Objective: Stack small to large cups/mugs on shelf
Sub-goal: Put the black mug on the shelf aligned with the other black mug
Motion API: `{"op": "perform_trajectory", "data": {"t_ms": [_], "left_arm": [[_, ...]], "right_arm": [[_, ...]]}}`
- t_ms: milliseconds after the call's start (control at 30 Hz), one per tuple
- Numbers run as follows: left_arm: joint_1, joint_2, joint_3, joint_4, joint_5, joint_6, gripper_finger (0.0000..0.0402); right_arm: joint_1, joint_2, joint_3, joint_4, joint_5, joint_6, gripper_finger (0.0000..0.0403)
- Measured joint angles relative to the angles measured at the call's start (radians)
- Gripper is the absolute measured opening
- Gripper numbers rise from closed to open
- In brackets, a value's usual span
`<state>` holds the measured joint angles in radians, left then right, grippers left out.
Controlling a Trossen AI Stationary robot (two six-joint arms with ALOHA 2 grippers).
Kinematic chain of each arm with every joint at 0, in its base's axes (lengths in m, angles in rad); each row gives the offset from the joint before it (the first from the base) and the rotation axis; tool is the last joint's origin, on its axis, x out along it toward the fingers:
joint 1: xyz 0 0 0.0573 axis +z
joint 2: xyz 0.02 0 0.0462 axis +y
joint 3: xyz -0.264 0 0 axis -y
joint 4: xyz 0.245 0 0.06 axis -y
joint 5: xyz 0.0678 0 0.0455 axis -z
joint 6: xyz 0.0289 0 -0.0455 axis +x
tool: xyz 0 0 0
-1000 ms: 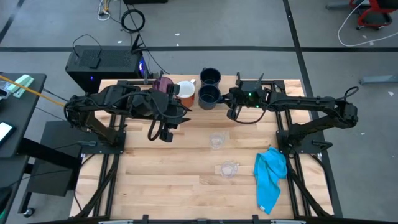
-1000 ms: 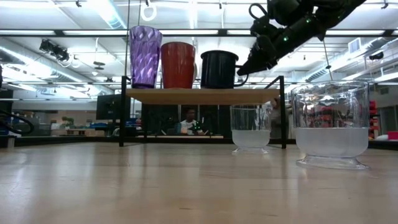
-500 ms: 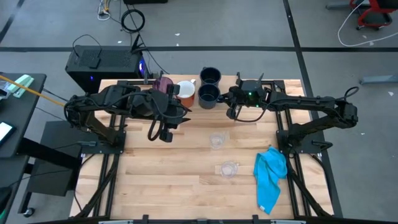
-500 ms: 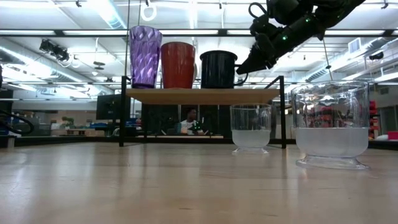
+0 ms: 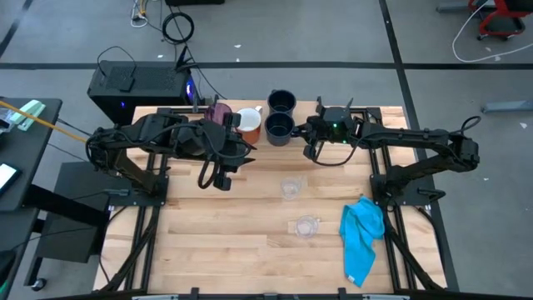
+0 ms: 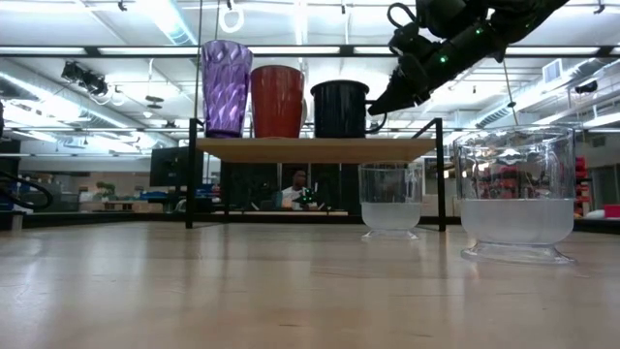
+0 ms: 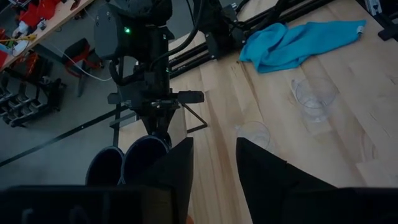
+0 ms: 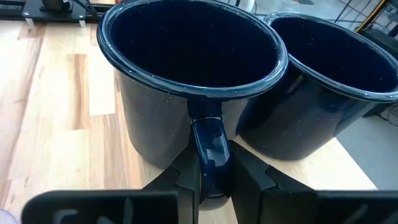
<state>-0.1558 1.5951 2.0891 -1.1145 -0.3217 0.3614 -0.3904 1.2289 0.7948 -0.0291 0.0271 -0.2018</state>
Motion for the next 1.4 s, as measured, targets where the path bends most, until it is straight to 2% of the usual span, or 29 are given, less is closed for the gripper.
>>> {"op": "perform_trajectory", "data": {"t_ms": [533, 967, 1167, 1400], "left_arm": [[0.000, 0.000, 0.000, 0.000, 0.000, 0.011, 0.0128], [0.000, 0.000, 0.000, -0.001, 0.000, 0.011, 0.0128], [0.000, 0.000, 0.000, -0.002, 0.000, 0.011, 0.0122], [0.000, 0.000, 0.000, -0.002, 0.000, 0.011, 0.0121]], "right_arm": [[0.000, -0.001, 0.000, 0.001, 0.017, -0.008, 0.0068], [0.000, -0.002, 0.002, 0.005, 0.017, 0.018, 0.0089], [0.000, -0.002, 0.002, 0.004, 0.017, 0.025, 0.0114], [0.000, -0.002, 0.002, 0.002, 0.017, 0.027, 0.0167]]}}
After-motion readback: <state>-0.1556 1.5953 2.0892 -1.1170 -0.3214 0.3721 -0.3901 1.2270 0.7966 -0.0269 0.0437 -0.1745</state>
